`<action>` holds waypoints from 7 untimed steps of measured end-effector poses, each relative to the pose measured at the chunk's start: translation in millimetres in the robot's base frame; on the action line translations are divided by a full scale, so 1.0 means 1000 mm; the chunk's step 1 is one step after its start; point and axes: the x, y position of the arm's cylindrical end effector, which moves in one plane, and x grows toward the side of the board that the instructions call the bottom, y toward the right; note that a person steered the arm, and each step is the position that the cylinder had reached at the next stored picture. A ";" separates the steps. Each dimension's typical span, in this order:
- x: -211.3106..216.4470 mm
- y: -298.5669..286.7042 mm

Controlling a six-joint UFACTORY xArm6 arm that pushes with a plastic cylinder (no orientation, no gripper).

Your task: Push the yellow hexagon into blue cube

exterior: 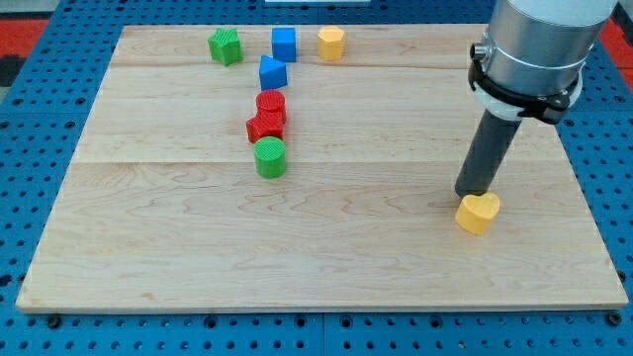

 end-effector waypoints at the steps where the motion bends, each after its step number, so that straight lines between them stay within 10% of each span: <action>1: -0.026 0.001; 7: -0.276 0.000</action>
